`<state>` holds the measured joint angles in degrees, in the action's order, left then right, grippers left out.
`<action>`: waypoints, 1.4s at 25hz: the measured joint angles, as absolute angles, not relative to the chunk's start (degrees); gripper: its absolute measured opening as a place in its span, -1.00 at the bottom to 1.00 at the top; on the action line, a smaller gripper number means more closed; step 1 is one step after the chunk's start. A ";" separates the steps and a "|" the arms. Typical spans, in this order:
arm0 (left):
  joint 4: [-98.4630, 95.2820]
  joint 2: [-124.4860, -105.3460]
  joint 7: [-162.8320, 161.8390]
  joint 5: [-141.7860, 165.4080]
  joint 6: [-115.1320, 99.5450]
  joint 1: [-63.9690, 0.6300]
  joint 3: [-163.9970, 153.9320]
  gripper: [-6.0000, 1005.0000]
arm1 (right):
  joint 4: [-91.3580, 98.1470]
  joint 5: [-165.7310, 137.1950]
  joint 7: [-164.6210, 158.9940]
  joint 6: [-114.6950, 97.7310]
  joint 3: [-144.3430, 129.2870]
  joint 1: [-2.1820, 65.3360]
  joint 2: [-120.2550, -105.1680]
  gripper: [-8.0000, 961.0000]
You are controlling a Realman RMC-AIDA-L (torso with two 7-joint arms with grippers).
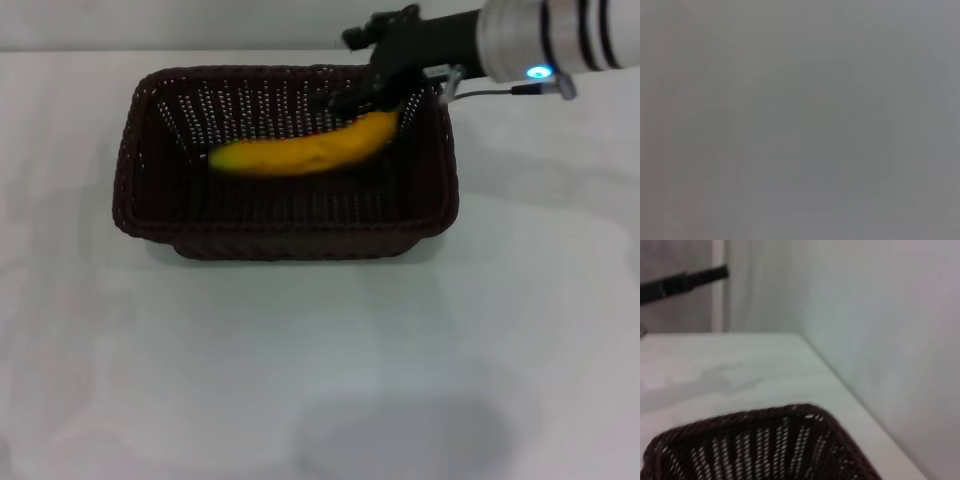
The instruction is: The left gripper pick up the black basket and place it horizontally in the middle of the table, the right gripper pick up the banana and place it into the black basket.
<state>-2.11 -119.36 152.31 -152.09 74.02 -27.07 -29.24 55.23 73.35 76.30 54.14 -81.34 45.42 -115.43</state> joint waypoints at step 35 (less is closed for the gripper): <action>-0.78 -119.44 152.69 -149.68 69.35 -26.24 -29.53 0.69 | 10.88 147.14 151.29 68.94 -51.05 25.37 -115.85 0.82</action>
